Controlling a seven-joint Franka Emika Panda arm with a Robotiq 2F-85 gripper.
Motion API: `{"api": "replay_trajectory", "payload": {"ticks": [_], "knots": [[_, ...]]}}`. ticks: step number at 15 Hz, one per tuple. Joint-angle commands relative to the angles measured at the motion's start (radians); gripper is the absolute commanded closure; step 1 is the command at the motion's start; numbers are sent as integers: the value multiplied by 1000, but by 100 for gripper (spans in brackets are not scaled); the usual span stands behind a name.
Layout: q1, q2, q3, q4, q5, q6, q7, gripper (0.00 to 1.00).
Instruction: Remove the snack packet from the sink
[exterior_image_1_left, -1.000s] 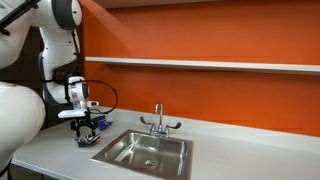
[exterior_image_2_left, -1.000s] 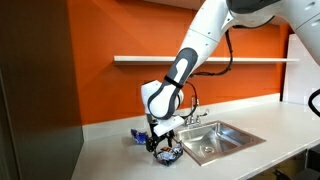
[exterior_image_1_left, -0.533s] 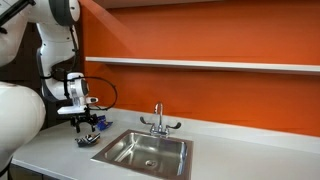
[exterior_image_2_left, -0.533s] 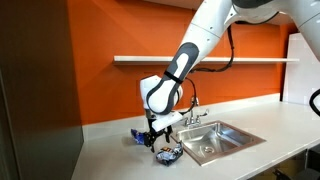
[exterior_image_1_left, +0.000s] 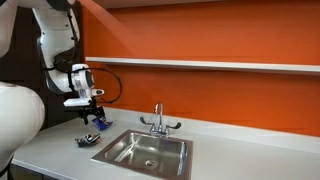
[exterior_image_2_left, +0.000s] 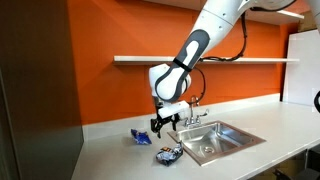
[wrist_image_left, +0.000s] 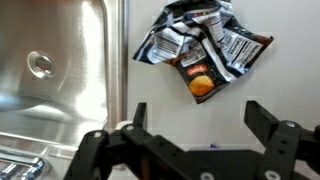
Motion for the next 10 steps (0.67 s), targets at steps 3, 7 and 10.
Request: {"api": "replay_trajectory", "payload": {"ticks": [3, 7, 10], "knots": [[-76, -132, -50, -127, -23, -10, 119, 0], [-135, -181, -72, -194, -26, -11, 184, 0], [-172, -206, -75, -235, -28, -9, 227, 0]]}}
